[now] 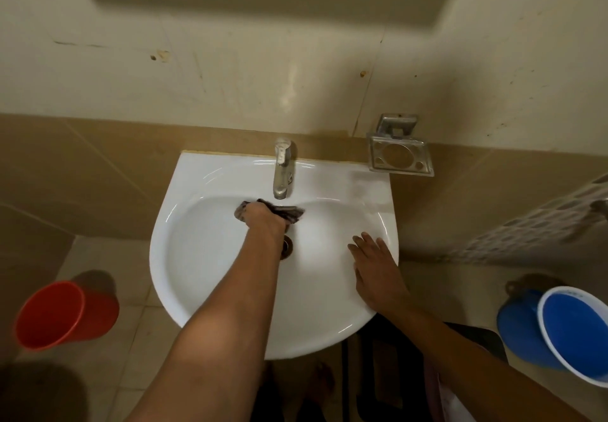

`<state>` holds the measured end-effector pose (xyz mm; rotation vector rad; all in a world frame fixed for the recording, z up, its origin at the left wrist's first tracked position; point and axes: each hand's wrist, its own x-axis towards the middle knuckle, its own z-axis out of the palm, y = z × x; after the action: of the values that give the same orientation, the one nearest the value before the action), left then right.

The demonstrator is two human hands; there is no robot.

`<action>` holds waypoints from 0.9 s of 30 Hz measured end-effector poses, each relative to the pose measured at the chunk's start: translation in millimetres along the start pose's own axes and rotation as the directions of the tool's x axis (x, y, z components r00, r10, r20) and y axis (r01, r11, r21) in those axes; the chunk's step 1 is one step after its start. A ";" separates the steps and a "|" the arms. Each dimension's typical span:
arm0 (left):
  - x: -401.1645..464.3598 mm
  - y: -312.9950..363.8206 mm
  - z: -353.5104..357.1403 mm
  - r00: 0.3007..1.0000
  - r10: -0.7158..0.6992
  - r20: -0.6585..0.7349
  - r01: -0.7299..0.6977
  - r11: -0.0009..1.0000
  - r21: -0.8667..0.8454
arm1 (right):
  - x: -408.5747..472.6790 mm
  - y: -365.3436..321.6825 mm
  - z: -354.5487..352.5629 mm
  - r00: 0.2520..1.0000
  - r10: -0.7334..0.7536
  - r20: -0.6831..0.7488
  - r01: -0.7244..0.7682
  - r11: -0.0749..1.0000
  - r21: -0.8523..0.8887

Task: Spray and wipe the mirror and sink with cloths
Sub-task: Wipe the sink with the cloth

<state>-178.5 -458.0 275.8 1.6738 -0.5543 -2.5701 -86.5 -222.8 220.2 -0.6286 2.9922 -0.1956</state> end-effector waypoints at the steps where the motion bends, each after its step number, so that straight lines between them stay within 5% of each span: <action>1: 5.0 11.6 -4.6 0.999 0.045 -0.024 -0.044 0.998 0.041 | 1.1 -0.6 1.2 1.000 -0.004 0.004 0.004 1.000 0.003; 10: 16.9 76.0 -49.2 0.923 0.385 0.000 -0.385 0.922 0.041 | 14.3 -7.8 11.1 1.000 0.018 0.021 -0.020 0.997 0.079; 13: 17.2 101.9 -54.6 0.802 0.597 0.003 -0.592 0.794 0.138 | 19.2 -7.7 12.7 1.000 0.024 0.019 -0.025 0.997 0.073; 16: 24.5 124.7 -50.1 0.562 0.812 0.156 -0.793 0.475 0.381 | 26.1 -9.9 12.6 0.999 0.039 0.011 -0.040 0.997 0.069; 18: 35.0 130.6 -49.1 0.467 0.827 0.312 -0.812 0.262 0.521 | 28.8 -13.0 12.3 0.999 0.038 -0.003 -0.038 0.997 0.061; 20: 45.2 127.8 -47.2 0.440 0.762 0.475 -0.739 0.007 0.674 | 29.3 -15.7 12.8 0.999 0.032 -0.007 -0.032 0.998 0.047; 23: 60.9 116.7 -44.6 0.486 0.575 0.657 -0.447 -0.482 0.753 | 26.7 -15.2 14.8 1.000 0.029 0.008 -0.029 0.999 0.023; 27: 68.3 105.8 -43.1 0.493 0.461 0.738 -0.322 -0.691 0.647 | 22.5 -5.7 14.0 0.998 0.050 -0.033 -0.049 0.999 0.019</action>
<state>-187.0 -583.6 232.5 0.5215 -3.0350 -0.4820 -103.4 -238.7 206.0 -0.5539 3.0303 -0.2318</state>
